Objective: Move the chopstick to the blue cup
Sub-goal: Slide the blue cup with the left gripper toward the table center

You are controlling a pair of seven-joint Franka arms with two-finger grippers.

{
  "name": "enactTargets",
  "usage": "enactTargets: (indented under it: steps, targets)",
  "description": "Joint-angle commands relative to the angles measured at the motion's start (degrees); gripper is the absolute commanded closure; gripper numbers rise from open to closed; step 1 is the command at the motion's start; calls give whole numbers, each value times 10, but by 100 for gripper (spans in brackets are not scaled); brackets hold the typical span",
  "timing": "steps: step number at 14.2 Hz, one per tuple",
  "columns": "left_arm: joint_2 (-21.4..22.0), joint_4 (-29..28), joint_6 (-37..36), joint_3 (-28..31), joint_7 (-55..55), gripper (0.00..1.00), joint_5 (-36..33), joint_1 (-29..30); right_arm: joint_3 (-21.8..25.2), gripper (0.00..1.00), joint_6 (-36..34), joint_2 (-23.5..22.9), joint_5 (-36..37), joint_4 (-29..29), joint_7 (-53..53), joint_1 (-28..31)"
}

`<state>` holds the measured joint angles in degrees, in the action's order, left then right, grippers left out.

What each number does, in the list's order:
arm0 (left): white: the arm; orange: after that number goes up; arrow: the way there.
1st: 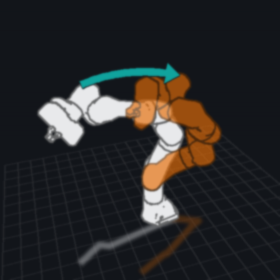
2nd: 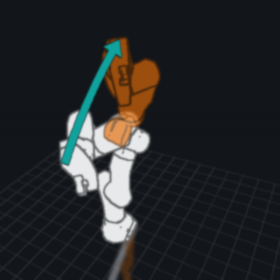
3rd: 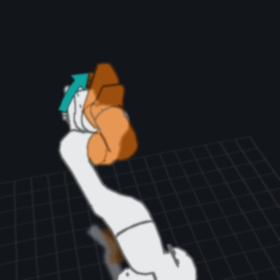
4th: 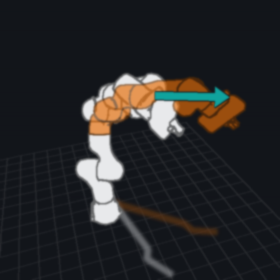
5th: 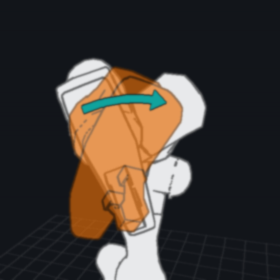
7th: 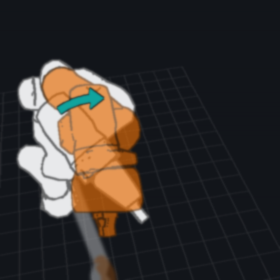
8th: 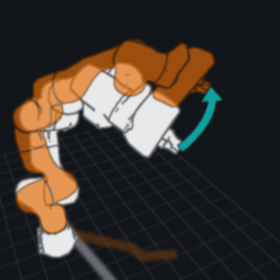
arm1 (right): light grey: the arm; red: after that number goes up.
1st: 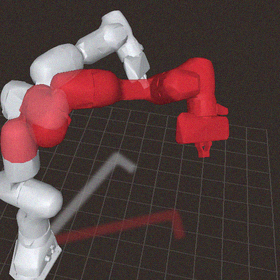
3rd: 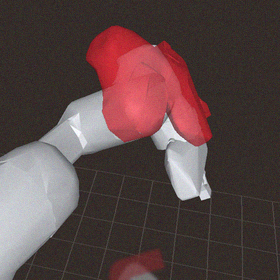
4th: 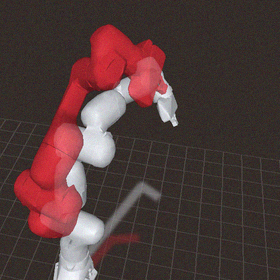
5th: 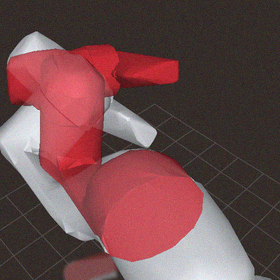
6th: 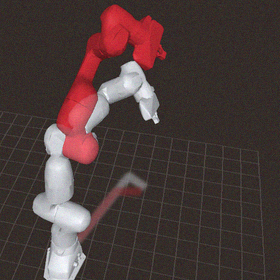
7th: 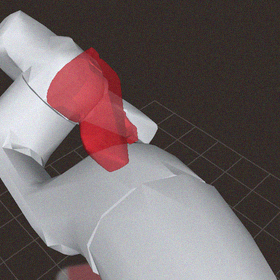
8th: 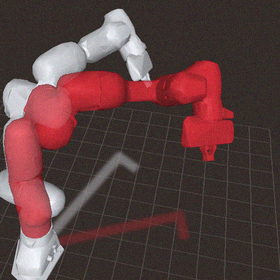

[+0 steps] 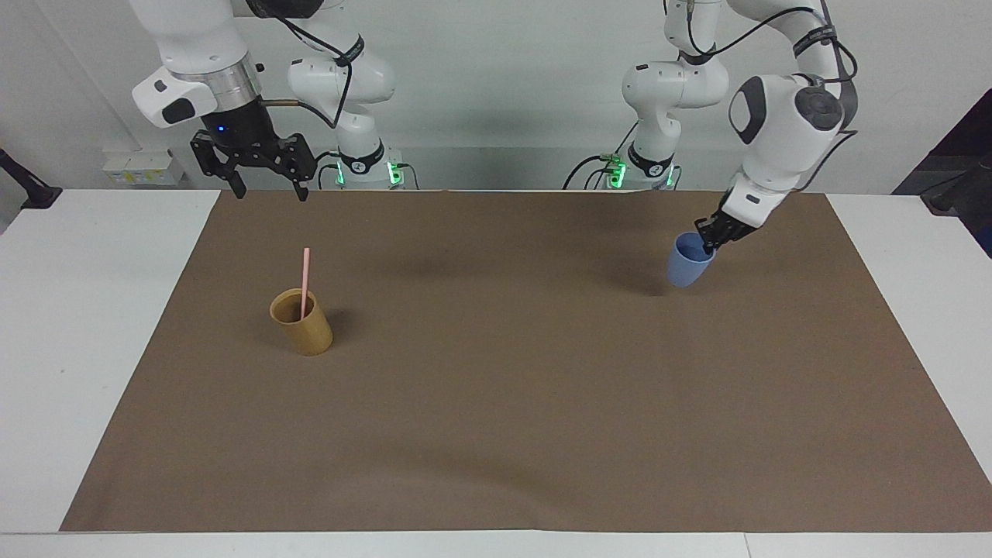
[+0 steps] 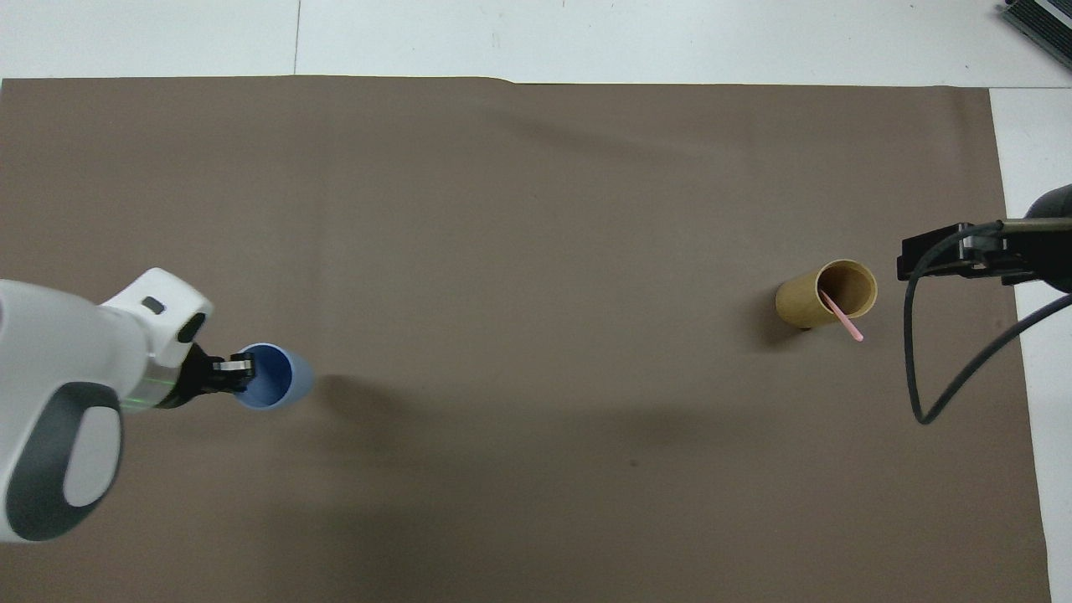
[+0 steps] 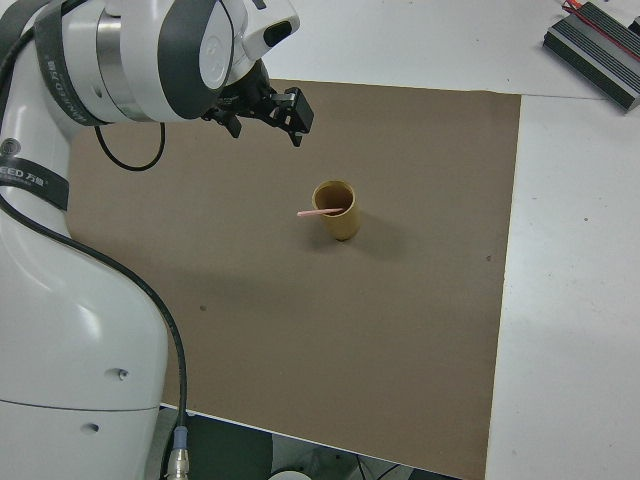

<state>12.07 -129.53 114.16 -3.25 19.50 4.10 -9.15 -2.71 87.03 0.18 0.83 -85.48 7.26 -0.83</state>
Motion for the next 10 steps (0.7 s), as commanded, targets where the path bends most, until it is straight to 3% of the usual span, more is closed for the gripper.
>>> enactTargets:
  steps: [1,5,8,10]
  targets:
    - [-20,43,4,7,143,100,4,-98,-3,0,-3,5,-11,-3,5,7]
    - [-85,71,63,7,269,100,5,-174,-3,0,-3,5,-11,-3,5,7]
    - [-118,74,114,7,304,100,5,-185,-3,0,-3,5,-11,-3,5,7]
    - [-148,106,113,7,305,100,5,-185,-3,0,-3,5,-11,-4,5,7]
